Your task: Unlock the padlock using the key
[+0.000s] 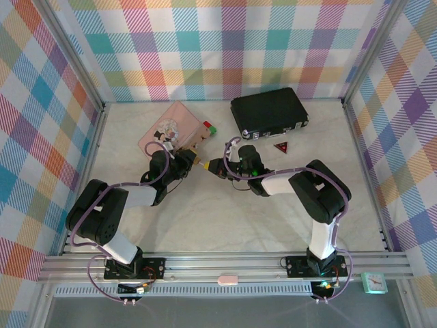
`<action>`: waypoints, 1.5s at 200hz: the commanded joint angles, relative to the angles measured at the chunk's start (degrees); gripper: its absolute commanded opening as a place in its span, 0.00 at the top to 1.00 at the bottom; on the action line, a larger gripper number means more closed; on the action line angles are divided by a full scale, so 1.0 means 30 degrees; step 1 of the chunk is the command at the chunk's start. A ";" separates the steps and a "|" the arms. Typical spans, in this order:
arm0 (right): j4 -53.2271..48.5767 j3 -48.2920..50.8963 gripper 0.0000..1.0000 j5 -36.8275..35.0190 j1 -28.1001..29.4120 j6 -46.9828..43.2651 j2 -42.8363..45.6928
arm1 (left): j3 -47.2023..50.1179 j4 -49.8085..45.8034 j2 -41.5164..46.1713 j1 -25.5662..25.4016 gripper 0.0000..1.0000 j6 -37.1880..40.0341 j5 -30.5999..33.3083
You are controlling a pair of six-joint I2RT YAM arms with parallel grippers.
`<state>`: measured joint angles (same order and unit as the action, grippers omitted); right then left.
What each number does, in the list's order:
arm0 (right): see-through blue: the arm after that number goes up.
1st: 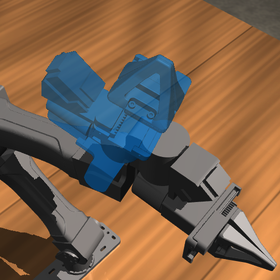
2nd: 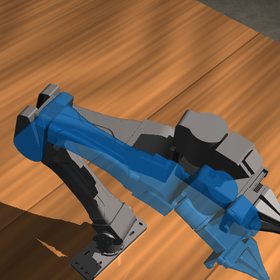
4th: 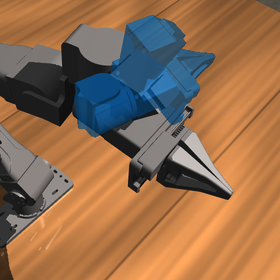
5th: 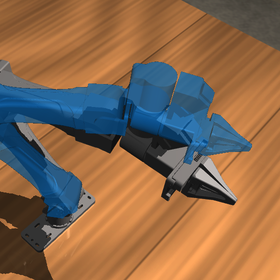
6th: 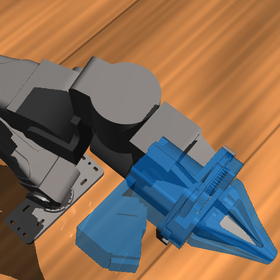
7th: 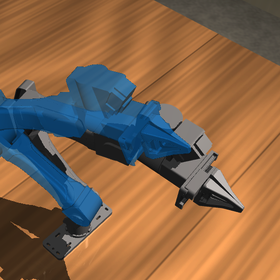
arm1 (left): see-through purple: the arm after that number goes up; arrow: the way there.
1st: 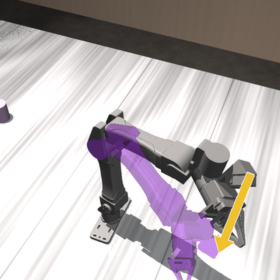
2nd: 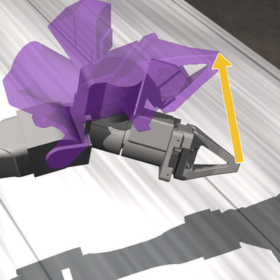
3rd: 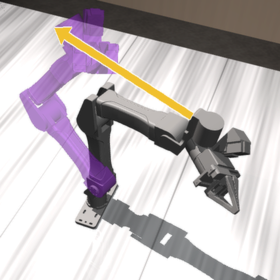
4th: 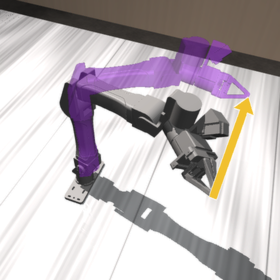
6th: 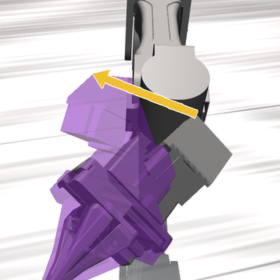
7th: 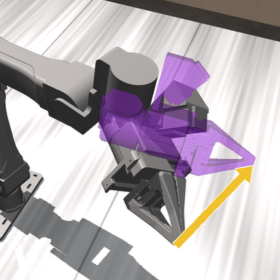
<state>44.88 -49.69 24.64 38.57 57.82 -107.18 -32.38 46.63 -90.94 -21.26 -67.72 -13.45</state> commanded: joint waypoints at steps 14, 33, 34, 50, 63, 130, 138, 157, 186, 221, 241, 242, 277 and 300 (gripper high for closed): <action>0.0948 0.0025 1.00 0.0076 -0.0083 0.0204 0.0233 | 0.0012 0.1302 0.0677 -0.0239 1.00 0.0188 -0.0195; 0.1407 -0.0073 1.00 0.0267 -0.0084 0.0538 -0.0022 | 0.0005 0.1192 0.0718 -0.0297 1.00 0.0221 -0.0218; 0.1441 -0.0075 1.00 0.0289 -0.0083 0.0534 -0.0034 | 0.0009 0.1188 0.0706 -0.0297 1.00 0.0221 -0.0211; 0.1911 -0.0194 1.00 0.0479 -0.0089 0.0928 -0.0272 | 0.0012 0.1185 0.0715 -0.0347 1.00 0.0250 -0.0151; 0.2228 -0.0229 1.00 0.0633 -0.0055 0.1208 -0.0416 | 0.0020 0.1185 0.0750 -0.0374 1.00 0.0250 -0.0088; 0.2308 -0.0272 1.00 0.0739 0.0123 0.1410 -0.0617 | -0.0130 0.1386 0.0619 -0.0503 1.00 0.0170 0.0119; 0.2233 -0.0149 1.00 0.0592 0.0123 0.1401 -0.0590 | -0.0134 0.1390 0.0598 -0.0501 1.00 0.0197 0.0137; 0.2283 0.0102 1.00 0.0459 0.0123 0.1412 -0.0519 | -0.0158 0.1390 0.0604 -0.0499 1.00 0.0203 0.0202; 0.2273 0.0229 1.00 0.0560 0.0130 0.1437 -0.0486 | -0.0105 0.1426 0.0546 -0.0495 1.00 0.0166 0.0207; 0.2434 0.0467 1.00 0.0487 0.0123 0.1552 -0.0448 | -0.0002 0.1507 0.0480 -0.0529 1.00 0.0133 0.0288; 0.2525 0.0673 1.00 0.0420 0.0123 0.1585 -0.0318 | -0.0016 0.1536 0.0458 -0.0530 1.00 0.0136 0.0295; 0.2512 0.0694 1.00 0.0395 0.0123 0.1585 -0.0314 | -0.0017 0.1551 0.0458 -0.0531 1.00 0.0135 0.0295; 0.2499 0.0956 1.00 0.0210 0.0118 0.1498 -0.0056 | 0.0016 0.1676 0.0384 -0.0532 1.00 0.0079 0.0295; 0.2582 0.0886 1.00 0.0274 0.0145 0.1556 -0.0112 | 0.0005 0.1683 0.0421 -0.0561 1.00 0.0082 0.0266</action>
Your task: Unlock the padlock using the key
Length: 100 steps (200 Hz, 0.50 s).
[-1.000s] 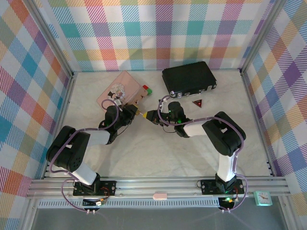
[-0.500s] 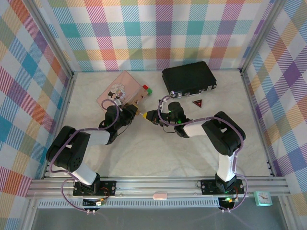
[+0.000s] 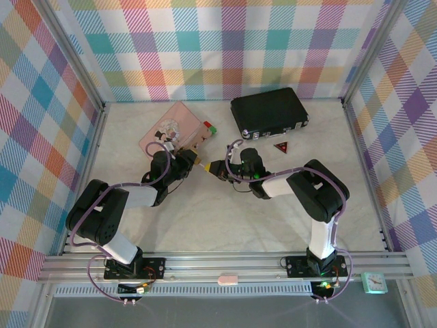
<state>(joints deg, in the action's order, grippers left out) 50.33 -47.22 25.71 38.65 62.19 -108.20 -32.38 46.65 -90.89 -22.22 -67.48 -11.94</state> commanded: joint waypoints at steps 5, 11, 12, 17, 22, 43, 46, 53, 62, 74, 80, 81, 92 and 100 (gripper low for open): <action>0.0818 0.0025 1.00 -0.0079 0.0123 0.0127 0.0195 | 0.0012 0.1675 0.0444 -0.0241 1.00 0.0006 -0.0237; 0.0871 -0.0010 1.00 -0.0048 0.0130 0.0154 0.0207 | -0.0013 0.1650 0.0444 -0.0268 1.00 0.0023 -0.0235; 0.0866 -0.0030 1.00 -0.0047 0.0127 0.0156 0.0193 | -0.0015 0.1633 0.0444 -0.0269 1.00 0.0024 -0.0236; 0.0929 -0.0027 1.00 -0.0020 0.0123 0.0142 0.0205 | -0.0017 0.1620 0.0466 -0.0270 1.00 0.0038 -0.0237; 0.0963 -0.0077 1.00 -0.0017 0.0123 0.0175 0.0198 | -0.0017 0.1595 0.0473 -0.0255 1.00 0.0053 -0.0237; 0.0979 -0.0190 1.00 -0.0009 0.0123 0.0172 0.0238 | 0.0012 0.1587 0.0473 -0.0325 1.00 0.0055 -0.0231; 0.0949 -0.0211 1.00 0.0024 0.0116 0.0159 0.0252 | 0.0012 0.1587 0.0469 -0.0328 1.00 0.0053 -0.0218; 0.0905 -0.0269 1.00 0.0018 0.0151 0.0153 0.0257 | 0.0012 0.1587 0.0451 -0.0329 1.00 0.0058 -0.0237; 0.0937 -0.0383 1.00 0.0075 0.0145 0.0183 0.0180 | 0.0012 0.1617 0.0466 -0.0354 1.00 0.0079 -0.0236; 0.1079 -0.0510 1.00 0.0104 0.0179 0.0243 0.0106 | -0.0017 0.1587 0.0473 -0.0399 1.00 0.0101 -0.0237; 0.1068 -0.0604 1.00 0.0124 0.0182 0.0267 0.0066 | -0.0032 0.1587 0.0447 -0.0416 1.00 0.0127 -0.0237; 0.1082 -0.0620 1.00 0.0127 0.0182 0.0271 0.0049 | -0.0039 0.1573 0.0460 -0.0416 1.00 0.0134 -0.0237; 0.1117 -0.0739 1.00 0.0190 0.0210 0.0286 -0.0009 | -0.0026 0.1558 0.0444 -0.0416 1.00 0.0145 -0.0244; 0.1123 -0.0810 1.00 0.0194 0.0206 0.0298 0.0003 | -0.0017 0.1503 0.0440 -0.0416 1.00 0.0169 -0.0214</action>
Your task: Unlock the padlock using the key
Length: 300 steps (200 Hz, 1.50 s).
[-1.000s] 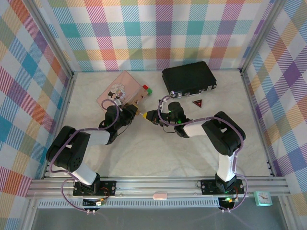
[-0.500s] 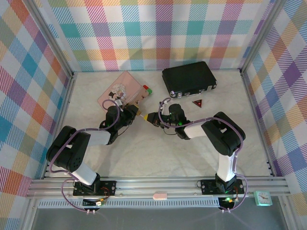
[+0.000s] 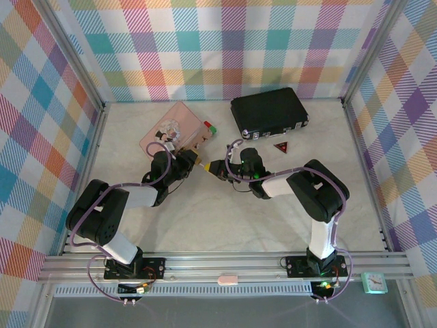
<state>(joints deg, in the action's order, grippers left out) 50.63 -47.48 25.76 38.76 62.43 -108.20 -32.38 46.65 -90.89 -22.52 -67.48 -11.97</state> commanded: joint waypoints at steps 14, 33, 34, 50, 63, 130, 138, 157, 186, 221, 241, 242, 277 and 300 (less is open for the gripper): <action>0.1051 -0.0725 1.00 0.0226 0.0189 0.0198 0.0055 | 0.0012 0.1429 0.0473 -0.0327 1.00 0.0200 -0.0180; 0.0885 -0.0673 1.00 0.0160 0.0182 0.0076 0.0286 | 0.0100 0.1412 0.0491 -0.0344 1.00 0.0265 -0.0120; 0.0866 -0.0670 1.00 0.0167 0.0178 0.0077 0.0306 | 0.0115 0.1412 0.0497 -0.0344 1.00 0.0262 -0.0116; 0.0904 -0.0695 1.00 0.0199 0.0175 0.0096 0.0359 | 0.0166 0.1427 0.0519 -0.0344 1.00 0.0287 -0.0112; 0.1025 -0.0798 1.00 0.0274 0.0175 0.0318 0.0273 | 0.0136 0.1441 0.0560 -0.0344 1.00 0.0287 -0.0143; 0.1059 -0.2194 1.00 0.1451 -0.0088 0.4111 0.0116 | 0.0678 0.1890 0.1159 -0.0446 1.00 0.0785 -0.0141; 0.0747 -0.2378 1.00 0.1585 -0.0160 0.4367 0.0113 | 0.0759 0.1950 0.1233 -0.0454 1.00 0.0757 -0.0109; 0.0255 -0.2767 1.00 0.1840 -0.0206 0.4664 -0.0149 | 0.0825 0.2021 0.1387 -0.0488 1.00 0.0701 -0.0197; 0.1424 -0.2972 1.00 0.1858 -0.0254 0.5867 -0.1059 | 0.0716 0.1976 0.1609 -0.0643 1.00 0.0670 -0.0461; 0.2095 -0.3441 1.00 0.1751 -0.0265 0.6288 -0.1711 | 0.0942 0.2010 0.1631 -0.0940 1.00 0.0526 -0.0406; 0.1946 -0.3817 1.00 0.1692 -0.0320 0.6167 -0.1842 | 0.1198 0.2338 0.1607 -0.1188 1.00 0.0204 -0.0296; 0.1938 -0.3838 1.00 0.1680 -0.0322 0.6154 -0.1857 | 0.1220 0.2358 0.1611 -0.1205 1.00 0.0187 -0.0292; 0.2115 -0.3955 1.00 0.1837 -0.0408 0.6675 -0.1916 | 0.1521 0.2375 0.1928 -0.1275 1.00 0.0660 0.0207; 0.3469 -0.3758 1.00 0.2156 -0.0680 0.8786 -0.1933 | 0.1612 0.3133 0.1868 -0.1251 1.00 0.1827 0.0544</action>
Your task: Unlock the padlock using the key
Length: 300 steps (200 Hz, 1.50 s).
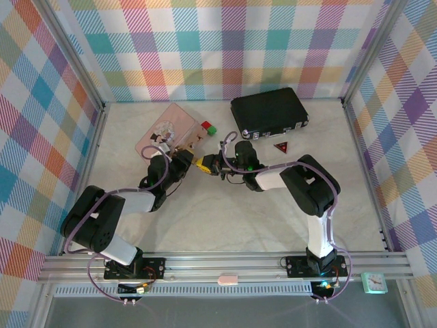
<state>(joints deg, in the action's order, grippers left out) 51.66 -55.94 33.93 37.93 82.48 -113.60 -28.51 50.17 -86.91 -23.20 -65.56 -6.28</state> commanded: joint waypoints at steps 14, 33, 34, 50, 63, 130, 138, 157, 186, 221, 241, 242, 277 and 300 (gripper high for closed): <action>0.4211 -0.1023 1.00 -0.0270 -0.0536 0.3909 -0.0109 | 0.0560 0.3470 0.0167 -0.0975 1.00 0.1696 -0.1231; 0.5947 -0.1399 1.00 -0.0165 -0.0603 0.7059 -0.0209 | 0.0893 0.6105 -0.0929 -0.0880 1.00 0.1958 -0.1245; 0.6068 -0.1410 1.00 -0.0172 -0.0603 0.7273 -0.0229 | 0.0907 0.6263 -0.1023 -0.0880 1.00 0.1959 -0.1231; 0.8586 -0.1698 1.00 -0.1021 -0.0505 1.1053 -0.0734 | 0.1181 0.9130 -0.2486 -0.0880 1.00 0.1553 -0.1388; 0.9689 -0.1799 1.00 -0.2159 -0.0186 1.4606 -0.1152 | 0.0938 0.9170 -0.3146 -0.0931 1.00 0.1616 -0.1477; 0.9703 -0.3234 1.00 -0.6388 0.1406 1.9831 -0.0946 | 0.0876 0.9202 -0.4112 -0.1231 1.00 0.3591 -0.0692; 0.9698 -0.3472 1.00 -0.6513 0.1498 2.0228 -0.1100 | 0.0847 0.9284 -0.4419 -0.1231 1.00 0.3731 -0.0732; 0.9704 -0.3757 1.00 -0.6851 0.1550 2.0568 -0.1019 | 0.0741 0.9291 -0.4792 -0.1208 1.00 0.4698 -0.0993; 0.9686 -0.3712 1.00 -0.6722 0.1535 2.0678 -0.1187 | 0.0861 0.9321 -0.5245 -0.1121 1.00 0.5021 -0.0692; 0.9655 -0.3576 1.00 -0.5072 0.1007 1.8166 -0.2496 | 0.0916 0.9033 -0.4642 -0.0883 1.00 0.3678 -0.0216; 0.9646 -0.3157 1.00 -0.4257 0.0571 1.5862 -0.2974 | 0.0898 0.8381 -0.4179 -0.0850 1.00 0.2528 0.0312; 0.9646 -0.3124 1.00 -0.4239 0.0540 1.5747 -0.2988 | 0.0895 0.8309 -0.4156 -0.0850 1.00 0.2493 0.0339; 0.9646 -0.1598 0.82 -0.4357 0.0104 1.2739 -0.2947 | 0.0723 0.4985 -0.2123 -0.0879 1.00 0.2309 0.1305; 0.9646 -0.1362 0.68 -0.4010 -0.0017 1.1449 -0.2943 | 0.0173 0.1916 -0.0491 -0.0903 1.00 0.2575 0.1817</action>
<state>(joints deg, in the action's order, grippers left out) 72.10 -59.79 24.14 39.18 118.34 -123.81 -27.24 67.24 -93.38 -23.51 -57.69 3.07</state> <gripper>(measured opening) 0.274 0.150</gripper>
